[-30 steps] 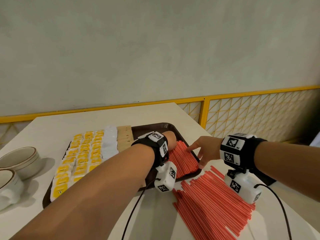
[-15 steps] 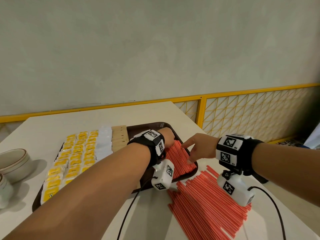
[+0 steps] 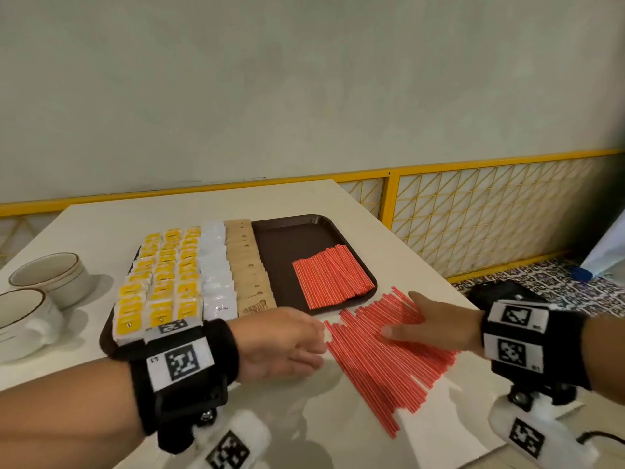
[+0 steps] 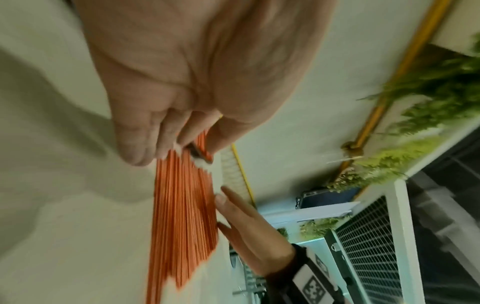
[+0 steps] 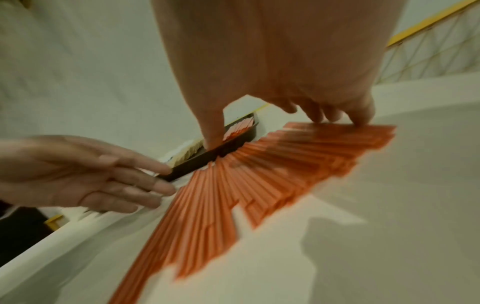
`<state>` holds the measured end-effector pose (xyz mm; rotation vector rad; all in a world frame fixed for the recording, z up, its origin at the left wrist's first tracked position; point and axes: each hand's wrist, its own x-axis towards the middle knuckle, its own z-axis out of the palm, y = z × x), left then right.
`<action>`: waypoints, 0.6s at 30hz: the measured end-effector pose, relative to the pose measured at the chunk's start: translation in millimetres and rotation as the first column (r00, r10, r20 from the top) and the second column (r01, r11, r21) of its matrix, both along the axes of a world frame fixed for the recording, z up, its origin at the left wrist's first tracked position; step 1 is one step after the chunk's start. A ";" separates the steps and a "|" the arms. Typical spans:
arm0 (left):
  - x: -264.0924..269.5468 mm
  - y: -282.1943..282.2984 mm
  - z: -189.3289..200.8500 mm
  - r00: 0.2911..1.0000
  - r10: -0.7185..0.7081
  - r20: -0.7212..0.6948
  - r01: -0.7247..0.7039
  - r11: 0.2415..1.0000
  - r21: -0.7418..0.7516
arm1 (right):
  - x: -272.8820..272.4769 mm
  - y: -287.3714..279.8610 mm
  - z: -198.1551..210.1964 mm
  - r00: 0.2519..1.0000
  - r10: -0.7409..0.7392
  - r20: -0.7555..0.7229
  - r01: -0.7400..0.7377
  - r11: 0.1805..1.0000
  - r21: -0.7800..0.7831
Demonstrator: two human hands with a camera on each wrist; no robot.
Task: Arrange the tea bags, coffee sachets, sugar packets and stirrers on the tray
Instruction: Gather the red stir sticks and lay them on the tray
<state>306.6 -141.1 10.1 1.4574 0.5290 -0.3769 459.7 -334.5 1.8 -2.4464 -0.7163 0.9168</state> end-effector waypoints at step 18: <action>-27.9 -5.0 -15.4 1.000 0.012 0.029 -0.016 0.987 0.158 | -66.9 63.5 -23.0 0.818 0.355 0.452 -0.281 0.933 -0.225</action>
